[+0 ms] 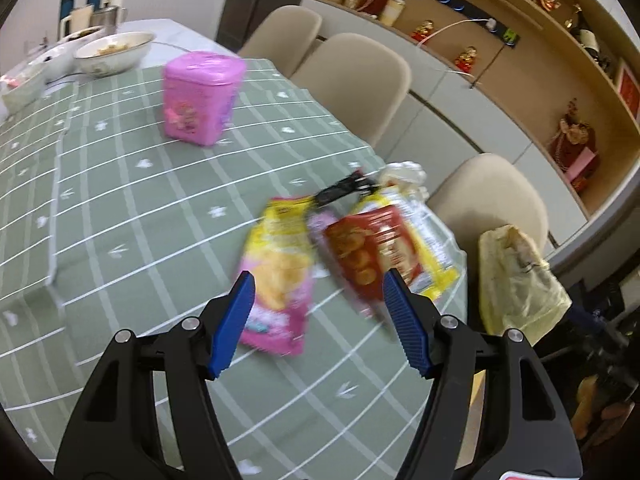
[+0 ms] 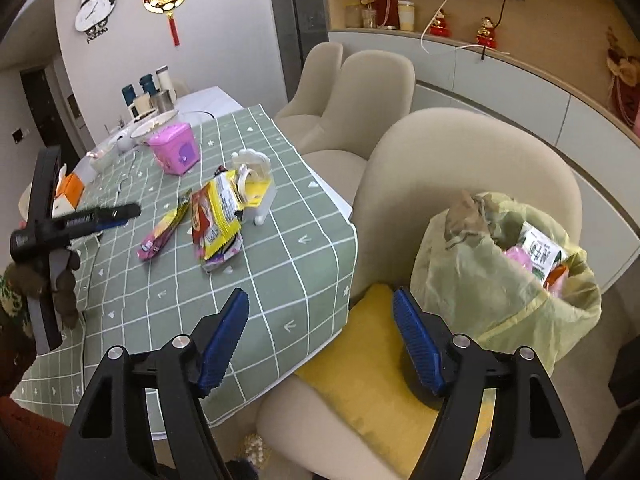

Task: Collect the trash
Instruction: 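Grasp the pink translucent bag with the left gripper while the right grasps the yellow-striped packet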

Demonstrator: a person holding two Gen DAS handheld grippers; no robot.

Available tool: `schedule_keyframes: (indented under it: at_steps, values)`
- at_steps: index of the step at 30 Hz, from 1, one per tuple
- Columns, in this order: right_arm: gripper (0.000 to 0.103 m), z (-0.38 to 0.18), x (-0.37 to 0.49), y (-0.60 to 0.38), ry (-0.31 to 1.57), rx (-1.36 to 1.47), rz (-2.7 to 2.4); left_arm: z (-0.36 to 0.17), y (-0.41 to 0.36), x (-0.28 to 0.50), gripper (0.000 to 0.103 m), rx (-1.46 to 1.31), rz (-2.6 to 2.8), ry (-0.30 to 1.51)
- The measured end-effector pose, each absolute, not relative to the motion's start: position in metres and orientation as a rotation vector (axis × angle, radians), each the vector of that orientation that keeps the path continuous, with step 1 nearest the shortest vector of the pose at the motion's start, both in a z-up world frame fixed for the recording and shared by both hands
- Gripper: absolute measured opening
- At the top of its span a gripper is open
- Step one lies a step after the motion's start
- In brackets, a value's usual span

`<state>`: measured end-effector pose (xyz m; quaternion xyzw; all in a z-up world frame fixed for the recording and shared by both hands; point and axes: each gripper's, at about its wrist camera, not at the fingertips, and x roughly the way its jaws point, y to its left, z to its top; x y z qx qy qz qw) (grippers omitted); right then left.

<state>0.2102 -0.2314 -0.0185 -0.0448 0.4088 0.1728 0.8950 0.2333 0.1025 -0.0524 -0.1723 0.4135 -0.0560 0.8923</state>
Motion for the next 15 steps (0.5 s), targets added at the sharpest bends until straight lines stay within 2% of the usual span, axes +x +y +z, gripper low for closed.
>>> schedule_keyframes:
  at_steps: [6, 12, 13, 14, 15]
  values:
    - [0.071, -0.022, 0.206, -0.229, 0.851, -0.12, 0.307, -0.052, 0.062, 0.269, 0.063, -0.341, -0.11, 0.864]
    - [0.071, -0.032, 0.204, -0.229, 0.875, -0.113, 0.294, -0.082, 0.046, 0.305, 0.063, -0.298, -0.048, 0.956]
    - [0.071, -0.034, 0.204, -0.228, 0.875, -0.118, 0.295, -0.087, 0.052, 0.304, 0.056, -0.334, -0.065, 0.975]
    - [0.071, -0.035, 0.204, -0.226, 0.876, -0.121, 0.297, -0.09, 0.057, 0.302, 0.042, -0.355, -0.076, 0.992]
    - [0.071, -0.037, 0.206, -0.224, 0.878, -0.123, 0.304, -0.092, 0.062, 0.298, 0.038, -0.36, -0.083, 1.009]
